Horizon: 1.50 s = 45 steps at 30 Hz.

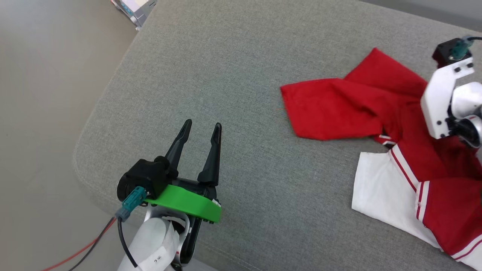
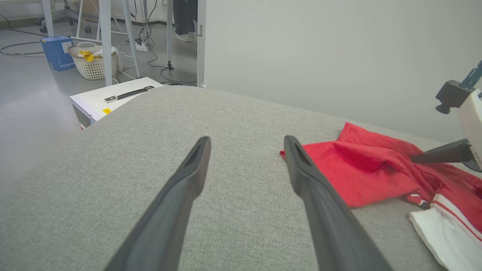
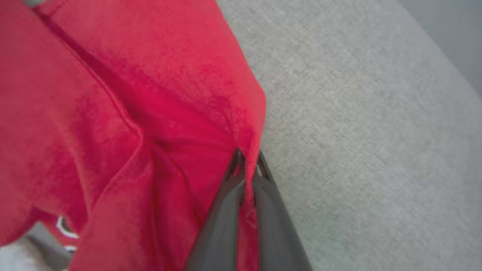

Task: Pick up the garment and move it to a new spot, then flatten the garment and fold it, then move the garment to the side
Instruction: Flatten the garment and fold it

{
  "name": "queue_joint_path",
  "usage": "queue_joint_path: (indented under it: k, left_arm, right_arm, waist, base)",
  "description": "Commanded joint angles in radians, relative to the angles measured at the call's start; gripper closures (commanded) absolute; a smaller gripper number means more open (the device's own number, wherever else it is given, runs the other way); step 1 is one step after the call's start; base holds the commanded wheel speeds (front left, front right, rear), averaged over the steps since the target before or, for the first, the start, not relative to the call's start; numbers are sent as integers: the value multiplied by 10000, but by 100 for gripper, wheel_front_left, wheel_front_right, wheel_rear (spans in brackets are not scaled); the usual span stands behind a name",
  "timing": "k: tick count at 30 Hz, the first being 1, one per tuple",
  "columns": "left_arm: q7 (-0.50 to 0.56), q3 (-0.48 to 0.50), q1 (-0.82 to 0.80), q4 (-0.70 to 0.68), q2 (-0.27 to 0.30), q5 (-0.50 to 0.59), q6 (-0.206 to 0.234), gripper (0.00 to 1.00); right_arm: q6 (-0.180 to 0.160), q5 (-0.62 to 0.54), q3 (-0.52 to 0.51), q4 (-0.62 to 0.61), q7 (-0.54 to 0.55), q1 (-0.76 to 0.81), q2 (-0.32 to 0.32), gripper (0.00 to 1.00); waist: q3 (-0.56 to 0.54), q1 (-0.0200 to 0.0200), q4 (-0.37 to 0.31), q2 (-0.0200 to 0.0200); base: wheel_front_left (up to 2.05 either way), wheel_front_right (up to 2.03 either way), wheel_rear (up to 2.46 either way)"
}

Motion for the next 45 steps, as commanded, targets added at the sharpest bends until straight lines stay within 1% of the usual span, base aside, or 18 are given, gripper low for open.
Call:
queue_joint_path:
  k: [1,9,11,14,15,16,17,24,28,33,36,38,41,43,45]
  left_arm:
    - [-59,16,-110,22,-46,135,-23,0]
    - [-59,116,-44,29,-47,236,-58,0]
    - [-59,129,-53,25,-47,255,-70,0]
    - [-59,143,-64,39,-47,299,-86,0]
    - [-59,134,-81,40,-47,322,-93,0]
    - [-59,141,-89,41,-47,341,-98,0]
    - [-59,151,-97,48,-47,365,-104,0]
    - [-59,285,-54,169,-47,570,-147,0]
    - [-59,375,106,259,-47,565,-169,0]
    - [-59,630,358,231,-47,459,-182,0]
    - [-59,713,538,266,-47,537,-189,0]
    - [-59,721,631,275,-47,563,-191,0]
    - [-59,710,775,292,-47,548,-194,0]
    - [-59,673,863,297,-47,498,-195,0]
    - [-59,611,948,324,-47,475,-195,0]
  right_arm:
    - [-19,-229,-143,267,-264,-190,-326,100]
    - [-19,-1678,-824,1390,-1763,-892,-1162,100]
    - [-19,-2105,-1018,1698,-2248,-1033,-1256,100]
    - [-19,-2592,-1358,2034,-2972,-1100,-1090,100]
    - [-19,-2710,-1478,2206,-3274,-1127,-1028,66]
    - [-19,-2795,-1579,2348,-3506,-1148,-948,6]
    - [-19,-2846,-1730,2537,-3765,-1169,-807,0]
    - [-19,-2890,-2284,3099,-5480,-1082,24,0]
    - [-19,-1896,-2597,2786,-6651,-658,692,0]
    - [-19,-1263,-2386,1509,-8121,229,800,0]
    - [-19,-885,-2444,491,-8913,1127,881,0]
    - [-19,-726,-2532,-254,-9218,1815,907,0]
    - [-19,-579,-2959,-1364,-9489,2928,1059,0]
    - [-19,-595,-3313,-2150,-9586,3729,1256,0]
    - [-19,-566,-3433,-2922,-9627,4554,1508,0]
  waist:
    - [-142,-1,-116,120]
    - [-381,-1,-397,120]
    - [-392,-1,-473,120]
    - [-419,-1,-612,120]
    - [-421,-1,-657,120]
    - [-434,-1,-713,120]
    - [-459,-1,-780,120]
    - [-966,-1,-1418,120]
    - [-1501,-1,-1939,120]
    - [-2153,-1,-2641,120]
    - [-2481,-1,-3052,120]
    - [-2619,-1,-3271,120]
    - [-2798,-1,-3576,120]
    - [-2884,-1,-3749,120]
    - [-2950,-1,-3875,120]
  base:
    - [0,0,0]
    - [0,0,0]
    - [0,0,0]
    - [0,0,0]
    - [0,0,0]
    - [0,0,0]
    - [0,0,0]
    - [0,0,0]
    - [0,0,0]
    - [0,0,0]
    - [0,0,0]
    - [0,0,0]
    - [0,0,0]
    - [0,0,0]
    - [0,0,0]
